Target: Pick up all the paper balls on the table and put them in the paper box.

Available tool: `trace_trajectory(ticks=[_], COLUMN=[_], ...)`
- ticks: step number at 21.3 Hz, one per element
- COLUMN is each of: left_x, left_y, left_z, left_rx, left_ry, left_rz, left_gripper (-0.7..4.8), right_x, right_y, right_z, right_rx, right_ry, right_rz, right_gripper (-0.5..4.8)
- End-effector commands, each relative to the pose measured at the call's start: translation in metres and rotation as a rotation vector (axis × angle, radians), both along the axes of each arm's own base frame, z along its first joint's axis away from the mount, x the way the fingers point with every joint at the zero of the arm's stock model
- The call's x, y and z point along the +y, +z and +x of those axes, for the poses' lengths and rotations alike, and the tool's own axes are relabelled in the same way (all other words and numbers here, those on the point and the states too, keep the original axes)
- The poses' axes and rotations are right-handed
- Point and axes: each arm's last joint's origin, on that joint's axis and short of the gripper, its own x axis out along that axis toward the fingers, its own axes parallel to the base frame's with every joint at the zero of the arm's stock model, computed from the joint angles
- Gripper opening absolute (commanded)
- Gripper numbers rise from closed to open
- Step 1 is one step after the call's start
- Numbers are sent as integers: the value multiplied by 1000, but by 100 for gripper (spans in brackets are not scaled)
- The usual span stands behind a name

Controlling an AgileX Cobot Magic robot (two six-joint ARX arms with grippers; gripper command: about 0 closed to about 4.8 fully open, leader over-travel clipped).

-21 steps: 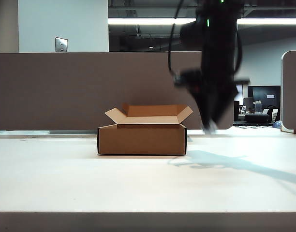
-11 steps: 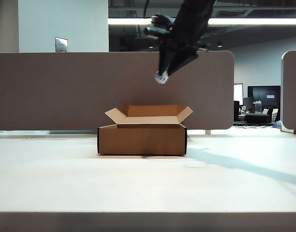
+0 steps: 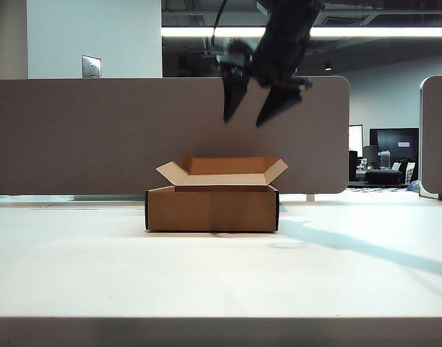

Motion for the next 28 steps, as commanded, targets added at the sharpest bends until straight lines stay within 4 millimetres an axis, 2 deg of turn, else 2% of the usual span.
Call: trace_trajectory(ticks=[1, 3, 4, 5, 7, 8, 9, 10, 11, 12, 14, 16, 19, 20, 23, 24, 26, 28], left_x=[-2, -4, -4, -4, 0, 4, 6, 9, 12, 17, 25, 30, 29, 25, 13, 11, 9, 8], left_y=[4, 9, 10, 11, 11, 11, 11, 11, 13, 15, 16, 15, 5, -2, -27, -33, -46, -57], left_z=[3, 7, 7, 7, 2, -3, -6, -13, -19, -29, -44, -53, -51, -45, -18, -13, -4, -1], left_rx=[-44, -92, -111, -119, -123, -122, -126, -139, -157, -192, -245, -287, -369, -402, -445, -430, -394, -451], left_ry=[-3, -3, -3, -3, 44, 88, 96, 96, 97, 98, 95, 92, 72, 54, 109, 122, 204, 215], left_rz=[-25, -52, -60, -64, -59, -54, -51, -59, -68, -88, -115, -140, -155, -161, -163, -150, -142, -126], left_gripper=[178, 173, 111, 55, -6, -5, -5, -5, -6, -5, -5, -5, -5, -5, 3, 27, 26, 26], right_x=[-11, -22, -28, -36, -61, -74, -81, -93, -101, -115, -136, -155, -175, -180, -185, -186, -186, -184], right_y=[48, 83, 102, 120, 158, 171, 178, 187, 192, 196, 194, 181, 149, 138, 104, 99, 85, 71], right_z=[-20, -42, -56, -73, -123, -148, -163, -189, -206, -234, -278, -317, -359, -368, -378, -379, -379, -374], right_rx=[-127, -214, -260, -293, -348, -367, -377, -400, -422, -460, -507, -535, -566, -578, -622, -622, -596, -612], right_ry=[-8, -23, -22, -22, -33, -51, -56, -73, -79, -88, -96, -98, -99, -104, -128, -134, -174, -165], right_rz=[54, 74, 91, 107, 94, 60, 41, 29, 38, 55, 77, 92, 100, 103, 115, 112, 150, 151], right_gripper=[318, 304, 290, 239, 129, 104, 103, 98, 80, 79, 71, 71, 68, 47, 41, 45, 45, 44])
